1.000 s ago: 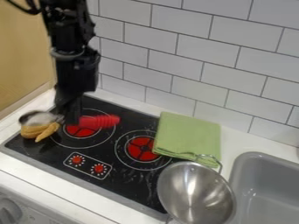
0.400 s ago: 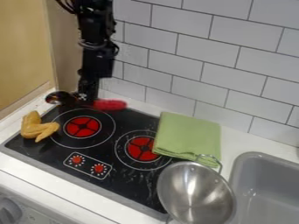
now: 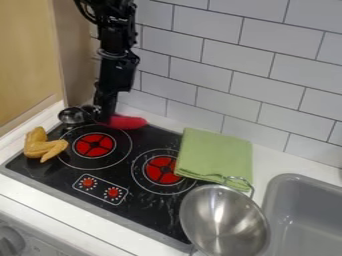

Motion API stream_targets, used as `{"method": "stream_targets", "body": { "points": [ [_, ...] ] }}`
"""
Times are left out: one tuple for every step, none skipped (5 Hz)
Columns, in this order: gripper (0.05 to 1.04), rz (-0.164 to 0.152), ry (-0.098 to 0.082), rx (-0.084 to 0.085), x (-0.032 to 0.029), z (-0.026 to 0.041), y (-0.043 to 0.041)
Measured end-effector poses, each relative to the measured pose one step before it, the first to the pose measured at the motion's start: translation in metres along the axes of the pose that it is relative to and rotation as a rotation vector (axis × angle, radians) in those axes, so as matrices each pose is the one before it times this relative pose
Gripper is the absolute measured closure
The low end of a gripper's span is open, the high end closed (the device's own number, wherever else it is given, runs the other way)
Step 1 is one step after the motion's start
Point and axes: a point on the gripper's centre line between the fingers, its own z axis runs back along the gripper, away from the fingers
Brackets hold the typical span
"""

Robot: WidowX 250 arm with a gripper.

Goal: Move the red spoon above the left burner

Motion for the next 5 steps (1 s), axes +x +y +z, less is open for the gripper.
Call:
{"method": "stream_targets", "body": {
  "points": [
    [0.997, -0.0167, -0.0062, 0.0130, 0.00035, 0.00001, 0.00128],
    [0.834, -0.0062, -0.0105, 0.0021, 0.00227, -0.00306, -0.00339],
    [0.571, 0.0100, -0.0125, -0.0292, 0.00158, -0.00140, -0.00444],
    [0.259, 0.0016, -0.0271, 0.0032, 0.00374, 0.00002, 0.00056],
    [0.067, -0.0019, -0.0472, 0.0098, 0.00299, -0.00002, 0.00186]
  ]
}}
